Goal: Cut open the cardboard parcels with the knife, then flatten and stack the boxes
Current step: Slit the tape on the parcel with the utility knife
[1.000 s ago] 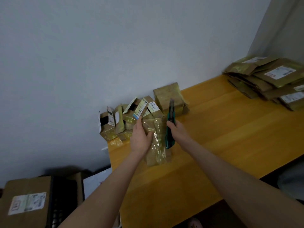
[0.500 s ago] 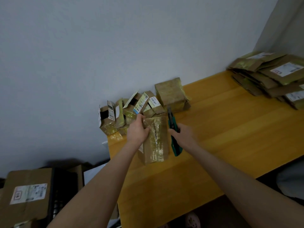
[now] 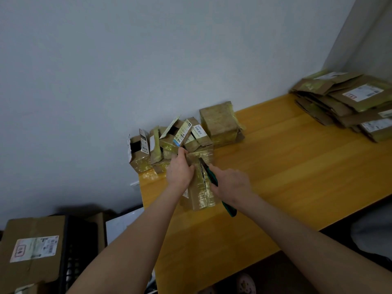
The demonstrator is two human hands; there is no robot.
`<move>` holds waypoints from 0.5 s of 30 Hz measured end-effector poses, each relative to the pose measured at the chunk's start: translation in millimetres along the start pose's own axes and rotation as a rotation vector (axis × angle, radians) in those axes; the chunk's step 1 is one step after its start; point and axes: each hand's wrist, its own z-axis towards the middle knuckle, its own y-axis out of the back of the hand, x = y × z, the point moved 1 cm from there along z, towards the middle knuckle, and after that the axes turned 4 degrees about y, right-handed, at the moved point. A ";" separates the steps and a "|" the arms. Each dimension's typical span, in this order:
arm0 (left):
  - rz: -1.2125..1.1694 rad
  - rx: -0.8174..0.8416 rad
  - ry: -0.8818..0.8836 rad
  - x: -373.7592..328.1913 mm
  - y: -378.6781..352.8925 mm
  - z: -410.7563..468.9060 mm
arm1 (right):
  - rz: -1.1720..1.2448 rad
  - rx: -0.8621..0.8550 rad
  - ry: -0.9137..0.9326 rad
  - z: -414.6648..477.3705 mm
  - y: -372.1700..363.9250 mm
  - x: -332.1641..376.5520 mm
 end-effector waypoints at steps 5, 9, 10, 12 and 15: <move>0.018 0.010 0.008 -4.9 -5.9 -3.0 | -0.079 0.068 -0.041 -2.7 -3.1 6.0; 0.011 0.002 0.032 -4.5 -6.1 0.0 | -0.070 0.169 -0.059 -4.6 -3.0 5.9; 0.008 0.001 0.035 -3.9 -6.4 0.7 | -0.068 0.196 -0.064 -6.7 -4.0 6.0; -0.007 -0.009 0.061 0.2 -5.4 3.3 | -0.064 0.254 -0.052 -12.4 -7.9 9.1; -0.037 -0.014 0.064 7.2 -5.2 5.5 | -0.046 0.278 -0.024 -22.9 -17.1 11.7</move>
